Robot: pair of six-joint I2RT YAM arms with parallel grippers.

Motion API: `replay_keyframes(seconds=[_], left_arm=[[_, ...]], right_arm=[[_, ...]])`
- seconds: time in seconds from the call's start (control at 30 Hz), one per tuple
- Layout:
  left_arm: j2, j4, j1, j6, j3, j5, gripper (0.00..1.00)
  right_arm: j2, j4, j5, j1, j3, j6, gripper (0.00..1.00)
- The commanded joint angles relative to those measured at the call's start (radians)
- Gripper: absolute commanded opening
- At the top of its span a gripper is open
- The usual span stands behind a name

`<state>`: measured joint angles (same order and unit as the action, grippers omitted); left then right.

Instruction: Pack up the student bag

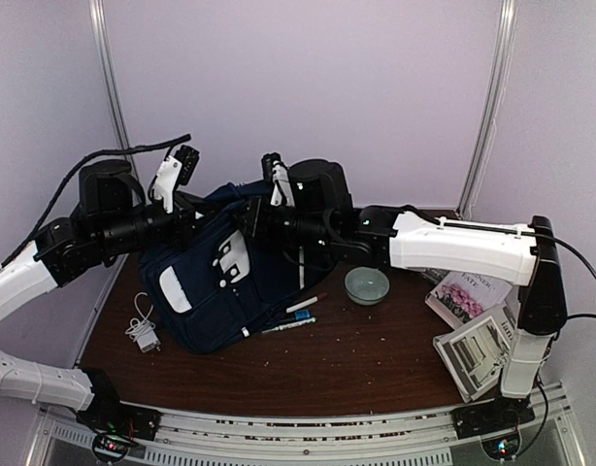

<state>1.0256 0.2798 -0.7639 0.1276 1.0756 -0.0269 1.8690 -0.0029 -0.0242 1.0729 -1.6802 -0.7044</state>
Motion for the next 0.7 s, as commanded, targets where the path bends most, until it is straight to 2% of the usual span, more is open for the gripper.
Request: replay_keyframes(seconds=[0.0, 0.1, 0.33, 0.4, 0.5, 0.63, 0.67], left_arm=[[-0.034, -0.124, -0.032, -0.012, 0.000, -0.073, 0.00], [-0.035, -0.129, -0.033, -0.010, -0.003, -0.082, 0.00], [-0.030, -0.140, -0.034, -0.014, -0.002, -0.091, 0.00], [-0.028, -0.148, -0.035, -0.012, -0.004, -0.099, 0.00], [-0.029, -0.150, -0.034, -0.014, -0.004, -0.095, 0.00], [-0.053, -0.137, -0.034, -0.027, -0.019, -0.009, 0.00], [-0.056, -0.123, -0.034, -0.033, -0.021, 0.033, 0.00]], right_arm=[[-0.065, 0.091, 0.075, -0.044, 0.018, -0.021, 0.26], [-0.061, 0.091, 0.091, -0.049, 0.020, -0.033, 0.31], [0.002, 0.093, 0.053, -0.049, -0.022, -0.078, 0.31], [0.011, 0.093, 0.049, -0.050, -0.025, -0.086, 0.26], [0.009, 0.087, 0.048, -0.055, -0.019, -0.084, 0.13], [-0.040, 0.083, 0.059, -0.071, 0.038, -0.060, 0.00], [-0.056, 0.082, 0.059, -0.076, 0.056, -0.053, 0.00]])
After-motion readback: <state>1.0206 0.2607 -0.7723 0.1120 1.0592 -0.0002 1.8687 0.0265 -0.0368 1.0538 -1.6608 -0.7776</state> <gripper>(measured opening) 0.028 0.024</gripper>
